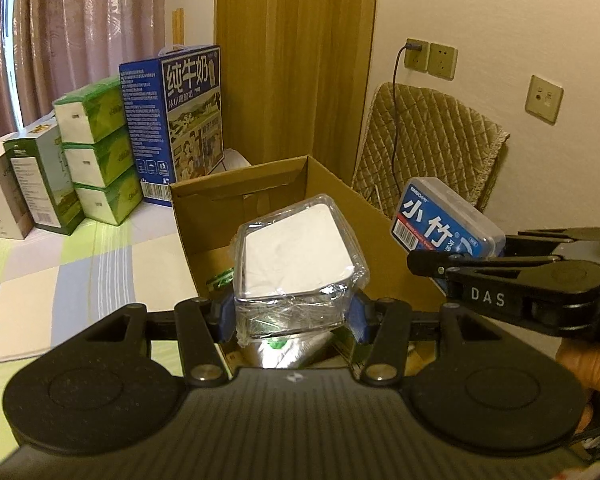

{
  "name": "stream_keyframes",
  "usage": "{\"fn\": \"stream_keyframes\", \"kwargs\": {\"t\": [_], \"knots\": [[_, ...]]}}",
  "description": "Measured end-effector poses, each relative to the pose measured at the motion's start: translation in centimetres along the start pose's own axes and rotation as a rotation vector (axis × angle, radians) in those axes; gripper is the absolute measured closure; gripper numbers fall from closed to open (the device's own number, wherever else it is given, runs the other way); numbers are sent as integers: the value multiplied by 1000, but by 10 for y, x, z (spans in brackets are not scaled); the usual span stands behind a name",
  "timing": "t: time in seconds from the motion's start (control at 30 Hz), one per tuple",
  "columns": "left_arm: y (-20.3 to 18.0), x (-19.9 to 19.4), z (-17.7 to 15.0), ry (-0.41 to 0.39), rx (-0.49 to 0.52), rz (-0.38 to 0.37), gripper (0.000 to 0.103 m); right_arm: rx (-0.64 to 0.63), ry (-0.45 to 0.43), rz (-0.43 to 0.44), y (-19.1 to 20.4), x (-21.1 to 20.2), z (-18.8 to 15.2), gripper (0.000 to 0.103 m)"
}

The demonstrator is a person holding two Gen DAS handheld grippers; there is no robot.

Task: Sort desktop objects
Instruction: 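Open both tools to drop the two boxes into the cardboard box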

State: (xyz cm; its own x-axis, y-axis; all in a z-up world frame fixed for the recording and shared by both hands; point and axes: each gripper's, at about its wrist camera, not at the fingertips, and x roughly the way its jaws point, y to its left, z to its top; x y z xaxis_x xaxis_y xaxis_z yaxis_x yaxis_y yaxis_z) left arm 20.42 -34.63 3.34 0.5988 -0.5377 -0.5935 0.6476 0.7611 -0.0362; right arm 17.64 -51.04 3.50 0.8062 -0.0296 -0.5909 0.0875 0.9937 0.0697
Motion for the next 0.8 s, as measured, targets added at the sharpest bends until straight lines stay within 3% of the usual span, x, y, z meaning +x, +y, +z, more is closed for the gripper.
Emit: {"fn": "stream_keyframes", "kwargs": {"t": [0.47, 0.53, 0.57, 0.6, 0.8], "knots": [[21, 63, 20, 26, -36, -20, 54, 4, 52, 4, -6, 51, 15, 75], [23, 72, 23, 41, -32, -13, 51, 1, 54, -2, -8, 53, 15, 75], [24, 75, 24, 44, -37, -6, 41, 1, 56, -3, -8, 54, 16, 75], [27, 76, 25, 37, -46, 1, 39, 0, 57, -4, -9, 54, 16, 75], [42, 62, 22, -2, -58, 22, 38, -1, 68, 3, -7, 60, 18, 75]]}}
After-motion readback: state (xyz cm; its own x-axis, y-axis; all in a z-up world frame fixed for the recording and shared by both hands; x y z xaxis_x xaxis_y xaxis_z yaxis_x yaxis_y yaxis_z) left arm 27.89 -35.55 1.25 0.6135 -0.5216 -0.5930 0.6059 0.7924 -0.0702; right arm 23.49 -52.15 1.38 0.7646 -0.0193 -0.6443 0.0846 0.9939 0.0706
